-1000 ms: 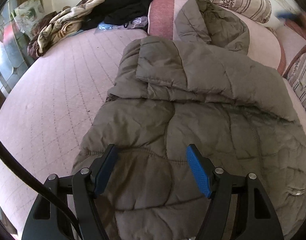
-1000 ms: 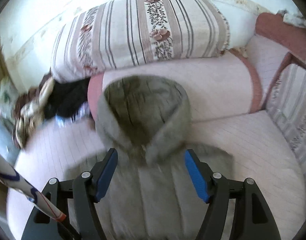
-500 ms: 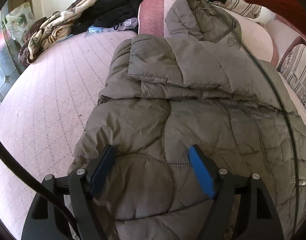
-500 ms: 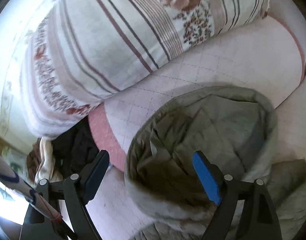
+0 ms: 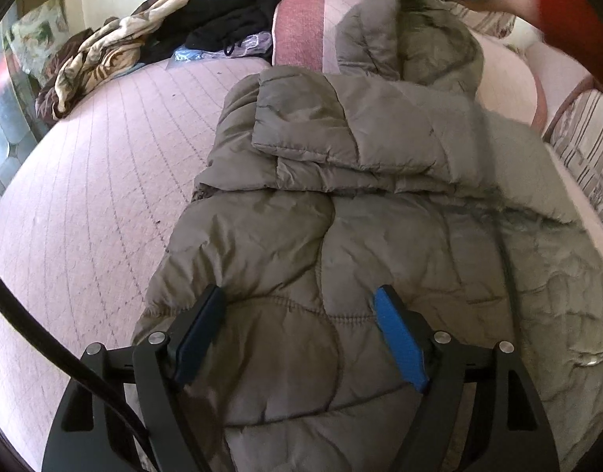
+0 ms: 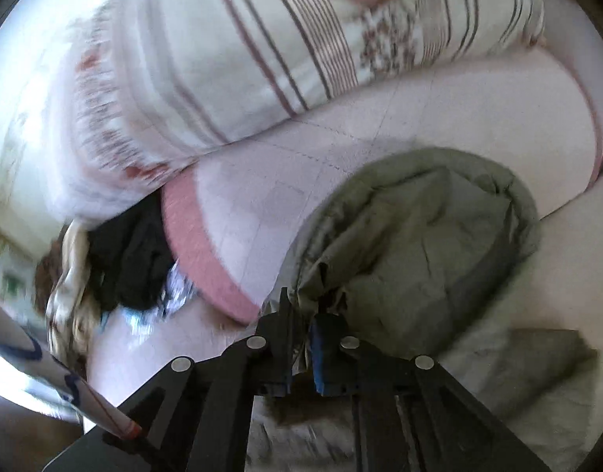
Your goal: Fold large clothes
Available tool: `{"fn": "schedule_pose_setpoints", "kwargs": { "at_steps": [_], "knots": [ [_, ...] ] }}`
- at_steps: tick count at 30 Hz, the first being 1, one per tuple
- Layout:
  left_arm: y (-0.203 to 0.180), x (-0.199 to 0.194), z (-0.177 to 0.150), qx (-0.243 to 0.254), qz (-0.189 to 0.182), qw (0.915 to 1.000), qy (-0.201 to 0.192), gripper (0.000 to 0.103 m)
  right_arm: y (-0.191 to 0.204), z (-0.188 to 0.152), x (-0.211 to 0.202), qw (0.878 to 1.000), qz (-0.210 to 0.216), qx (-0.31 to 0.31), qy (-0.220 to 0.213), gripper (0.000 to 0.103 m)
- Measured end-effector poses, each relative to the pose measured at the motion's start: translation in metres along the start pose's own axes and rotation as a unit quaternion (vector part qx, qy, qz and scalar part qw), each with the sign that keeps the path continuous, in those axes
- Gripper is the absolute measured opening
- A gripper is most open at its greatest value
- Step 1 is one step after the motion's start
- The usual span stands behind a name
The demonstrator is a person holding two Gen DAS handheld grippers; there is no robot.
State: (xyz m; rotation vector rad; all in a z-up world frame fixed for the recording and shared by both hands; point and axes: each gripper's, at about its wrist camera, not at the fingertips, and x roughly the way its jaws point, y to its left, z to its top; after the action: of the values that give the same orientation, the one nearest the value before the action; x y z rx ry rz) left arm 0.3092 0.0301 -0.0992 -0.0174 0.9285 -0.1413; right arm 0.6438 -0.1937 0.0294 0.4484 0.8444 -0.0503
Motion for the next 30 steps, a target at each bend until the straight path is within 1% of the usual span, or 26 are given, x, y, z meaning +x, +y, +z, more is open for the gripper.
{"fn": "schedule_pose_setpoints", "kwargs": {
  "at_steps": [2,4,5,8,11,14,16,17,18,20,24,26,28,30],
  "knots": [
    [0.005,-0.008,0.001,-0.016,-0.015,0.9997,-0.006,0.078,-0.001,-0.019,-0.036,0.999,0.002,-0.032,-0.008,0.007],
    [0.010,-0.017,0.002,-0.025,-0.024,0.9993,-0.013,0.078,-0.005,-0.050,-0.079,0.998,0.007,-0.063,-0.011,0.006],
    [0.013,-0.021,0.002,-0.031,-0.030,0.9989,-0.016,0.078,-0.006,-0.062,-0.093,0.997,0.008,-0.071,-0.012,0.006],
    [0.029,-0.036,0.004,-0.056,-0.040,0.9973,-0.026,0.078,-0.013,-0.114,-0.142,0.995,0.014,-0.100,-0.005,0.006],
    [0.050,-0.045,0.007,-0.087,-0.025,0.9951,-0.038,0.078,-0.031,-0.176,-0.183,0.994,0.024,-0.108,0.015,0.006],
    [0.073,-0.045,0.009,-0.119,-0.007,0.9922,-0.039,0.078,-0.049,-0.224,-0.202,0.994,0.029,-0.101,0.036,0.006],
    [0.084,-0.043,0.011,-0.132,0.003,0.9906,-0.037,0.078,-0.056,-0.254,-0.192,0.994,0.021,-0.094,0.055,0.006],
    [0.088,-0.040,0.013,-0.136,0.011,0.9901,-0.035,0.078,-0.058,-0.262,-0.183,0.994,0.019,-0.088,0.066,0.006],
    [0.091,-0.040,0.013,-0.137,0.018,0.9898,-0.034,0.078,-0.061,-0.272,-0.169,0.994,0.015,-0.079,0.080,0.006],
    [0.093,-0.037,0.013,-0.137,0.028,0.9896,-0.033,0.078,-0.064,-0.282,-0.138,0.993,-0.006,-0.074,0.092,0.006],
    [0.087,-0.035,0.014,-0.129,0.040,0.9903,-0.033,0.078,-0.068,-0.284,-0.082,0.992,-0.031,-0.049,0.112,0.005],
    [0.083,-0.033,0.016,-0.121,0.048,0.9909,-0.035,0.078,-0.070,-0.284,-0.065,0.992,-0.038,-0.043,0.117,0.005],
    [0.081,-0.031,0.015,-0.114,0.053,0.9915,-0.035,0.078,-0.073,-0.284,-0.054,0.991,-0.033,-0.041,0.122,0.006],
    [0.081,-0.030,0.014,-0.112,0.053,0.9918,-0.032,0.078,-0.076,-0.282,-0.059,0.992,-0.022,-0.042,0.117,0.009]
  ]
}}
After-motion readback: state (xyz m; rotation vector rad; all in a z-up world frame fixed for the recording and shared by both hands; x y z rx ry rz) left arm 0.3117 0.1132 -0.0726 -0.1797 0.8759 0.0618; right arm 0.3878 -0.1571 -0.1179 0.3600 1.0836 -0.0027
